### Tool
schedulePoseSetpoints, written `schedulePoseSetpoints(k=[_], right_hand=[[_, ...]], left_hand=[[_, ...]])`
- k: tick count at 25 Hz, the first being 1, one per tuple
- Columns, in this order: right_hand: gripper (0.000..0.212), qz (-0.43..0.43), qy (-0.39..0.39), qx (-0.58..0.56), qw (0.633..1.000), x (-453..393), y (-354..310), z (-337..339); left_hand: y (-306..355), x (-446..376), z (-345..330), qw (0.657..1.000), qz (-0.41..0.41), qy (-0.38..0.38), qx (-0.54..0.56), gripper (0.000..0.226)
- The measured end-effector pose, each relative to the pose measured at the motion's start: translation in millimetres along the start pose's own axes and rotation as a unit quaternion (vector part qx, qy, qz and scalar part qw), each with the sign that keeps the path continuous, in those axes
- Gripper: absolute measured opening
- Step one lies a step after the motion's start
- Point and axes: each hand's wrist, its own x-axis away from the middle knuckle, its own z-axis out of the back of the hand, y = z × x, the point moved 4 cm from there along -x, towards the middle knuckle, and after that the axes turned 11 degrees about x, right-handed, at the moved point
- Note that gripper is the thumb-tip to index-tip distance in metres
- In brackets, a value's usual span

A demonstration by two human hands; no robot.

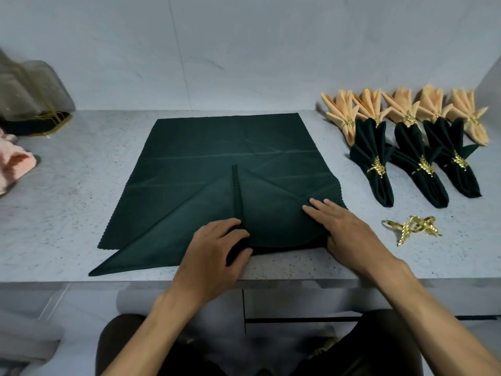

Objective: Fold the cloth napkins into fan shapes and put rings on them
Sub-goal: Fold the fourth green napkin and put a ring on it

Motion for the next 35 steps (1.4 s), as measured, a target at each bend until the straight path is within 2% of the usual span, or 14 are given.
schedulePoseSetpoints(k=[5, 7, 9, 12, 16, 21, 35], right_hand=[[0.089, 0.024, -0.128, -0.074, 0.989, 12.4, 8.2, 21.0], [0.086, 0.014, -0.15, -0.157, 0.976, 15.5, 2.8, 29.6], [0.072, -0.003, -0.09, -0.207, 0.974, -4.5, -15.7, 29.7], [0.057, -0.016, 0.014, -0.102, 0.995, -61.2, -52.8, 12.1], [0.06, -0.009, -0.008, 0.031, 0.999, -101.6, -74.9, -20.4], [0.06, 0.039, 0.006, 0.056, 0.998, -93.2, -78.5, -21.2], [0.06, 0.027, 0.022, 0.061, 0.998, -104.4, -90.7, -24.2]], left_hand=[[0.0, 4.1, 2.1, 1.0, 0.009, -0.025, 0.012, 0.048], [-0.6, 4.0, 0.3, 0.999, 0.001, -0.032, 0.002, 0.046], [-1.5, 4.0, -1.8, 0.999, 0.0, -0.034, -0.001, 0.043], [-1.6, 5.6, -2.3, 0.999, -0.007, -0.032, -0.001, 0.041], [-0.4, 6.7, -1.7, 0.999, -0.028, -0.035, -0.013, 0.039], [-2.0, 8.9, -3.7, 0.998, -0.044, -0.037, -0.019, 0.035], [-2.8, 8.5, -5.5, 1.0, -0.018, -0.018, 0.009, 0.034]])
